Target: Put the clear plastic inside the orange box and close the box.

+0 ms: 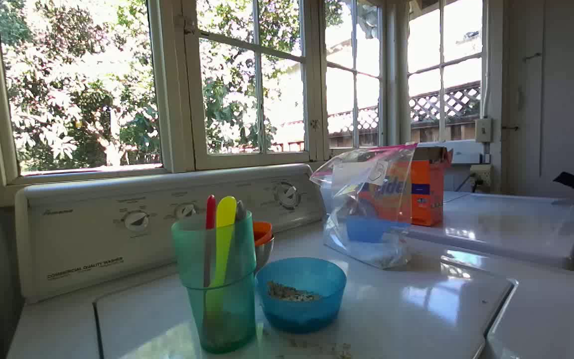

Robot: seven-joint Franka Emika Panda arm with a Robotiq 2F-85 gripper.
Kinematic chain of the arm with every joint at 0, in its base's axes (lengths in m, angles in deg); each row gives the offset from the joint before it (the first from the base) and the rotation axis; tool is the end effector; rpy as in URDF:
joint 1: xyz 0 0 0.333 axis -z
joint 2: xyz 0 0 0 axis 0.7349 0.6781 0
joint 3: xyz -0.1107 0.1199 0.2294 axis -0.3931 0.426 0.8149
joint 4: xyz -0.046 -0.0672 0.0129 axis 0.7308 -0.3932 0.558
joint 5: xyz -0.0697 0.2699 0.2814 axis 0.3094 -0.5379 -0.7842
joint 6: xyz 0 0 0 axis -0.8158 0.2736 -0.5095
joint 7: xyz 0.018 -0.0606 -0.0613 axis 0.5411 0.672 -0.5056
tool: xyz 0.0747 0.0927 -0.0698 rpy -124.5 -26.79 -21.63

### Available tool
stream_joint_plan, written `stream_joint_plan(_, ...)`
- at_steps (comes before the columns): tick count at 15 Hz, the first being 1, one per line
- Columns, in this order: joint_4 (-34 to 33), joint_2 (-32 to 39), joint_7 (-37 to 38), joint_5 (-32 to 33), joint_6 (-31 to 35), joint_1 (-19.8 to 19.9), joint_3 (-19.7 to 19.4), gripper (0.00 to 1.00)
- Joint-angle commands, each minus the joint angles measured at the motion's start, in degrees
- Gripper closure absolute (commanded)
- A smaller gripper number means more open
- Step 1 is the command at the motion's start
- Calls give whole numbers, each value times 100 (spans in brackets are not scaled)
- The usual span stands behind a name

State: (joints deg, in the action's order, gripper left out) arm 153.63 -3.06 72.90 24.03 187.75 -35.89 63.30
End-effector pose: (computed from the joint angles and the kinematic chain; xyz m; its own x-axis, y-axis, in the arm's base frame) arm 0.3436 -0.1667 0.4327 0.9986 -0.0521 0.0041 -0.0521 -0.9892 0.1373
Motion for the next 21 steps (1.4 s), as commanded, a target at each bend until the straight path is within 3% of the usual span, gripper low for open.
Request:
stream_joint_plan(1, -12, -3, 21, 20, -20, -44, -33, 0)
stream_joint_plan(7, -12, -3, 21, 20, -20, -44, -33, 0)
stream_joint_plan(11, -354, 342, 1304, -870, -113, -115, 216, 0)
stream_joint_plan(14, -734, 636, 1907, -1466, 185, -293, 487, 0)
stream_joint_plan(21, -2148, 1940, 1515, -2107, 1279, -878, 623, 0)
